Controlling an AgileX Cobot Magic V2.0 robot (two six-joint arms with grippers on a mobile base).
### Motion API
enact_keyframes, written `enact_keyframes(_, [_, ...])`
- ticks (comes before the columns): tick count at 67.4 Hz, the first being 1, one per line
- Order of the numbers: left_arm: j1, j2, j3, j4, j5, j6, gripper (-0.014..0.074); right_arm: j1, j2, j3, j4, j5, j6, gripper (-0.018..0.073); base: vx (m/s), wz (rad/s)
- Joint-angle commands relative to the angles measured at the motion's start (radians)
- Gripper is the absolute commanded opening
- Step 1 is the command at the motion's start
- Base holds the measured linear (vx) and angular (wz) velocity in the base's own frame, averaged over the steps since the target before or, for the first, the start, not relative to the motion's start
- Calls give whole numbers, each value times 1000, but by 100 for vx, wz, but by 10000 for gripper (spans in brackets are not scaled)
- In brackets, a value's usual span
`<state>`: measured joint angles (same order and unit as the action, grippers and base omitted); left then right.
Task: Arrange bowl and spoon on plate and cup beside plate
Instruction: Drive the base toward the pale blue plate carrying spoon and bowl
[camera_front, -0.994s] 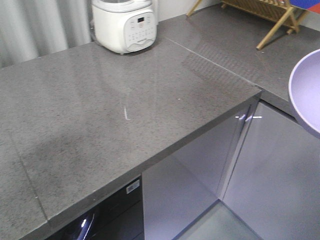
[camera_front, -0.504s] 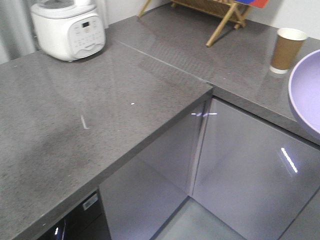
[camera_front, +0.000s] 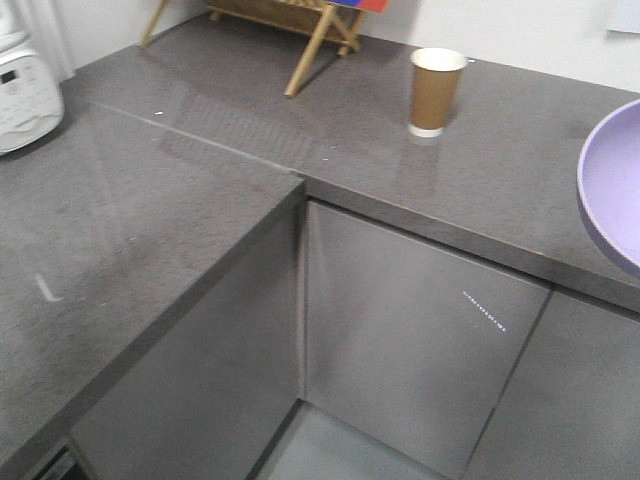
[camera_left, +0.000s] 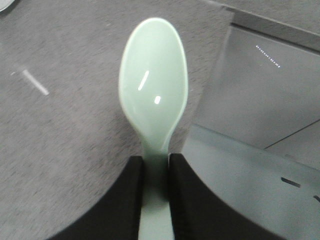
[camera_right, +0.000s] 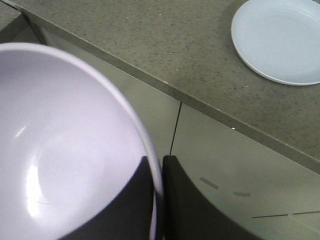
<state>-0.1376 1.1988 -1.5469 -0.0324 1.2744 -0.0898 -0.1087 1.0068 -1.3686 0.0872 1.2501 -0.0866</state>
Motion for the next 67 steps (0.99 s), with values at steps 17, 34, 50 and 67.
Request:
enact_keyframes(17, [-4, -18, -28, -9, -23, -5, -6, -3, -13, -28, 4, -57, -7, -6, 7, -41])
enact_keyframes(34, [-4, -18, -28, -9, -23, -5, -6, -3, -13, -28, 4, -57, -7, -6, 7, -33])
enact_keyframes(50, [-4, -18, -28, -9, -23, -5, -6, -3, -13, -28, 4, -57, -7, -6, 8, -30])
enact_keyframes(67, [-4, -18, -28, -9, -23, -5, -6, -3, -13, -28, 4, -57, -7, -6, 7, -29])
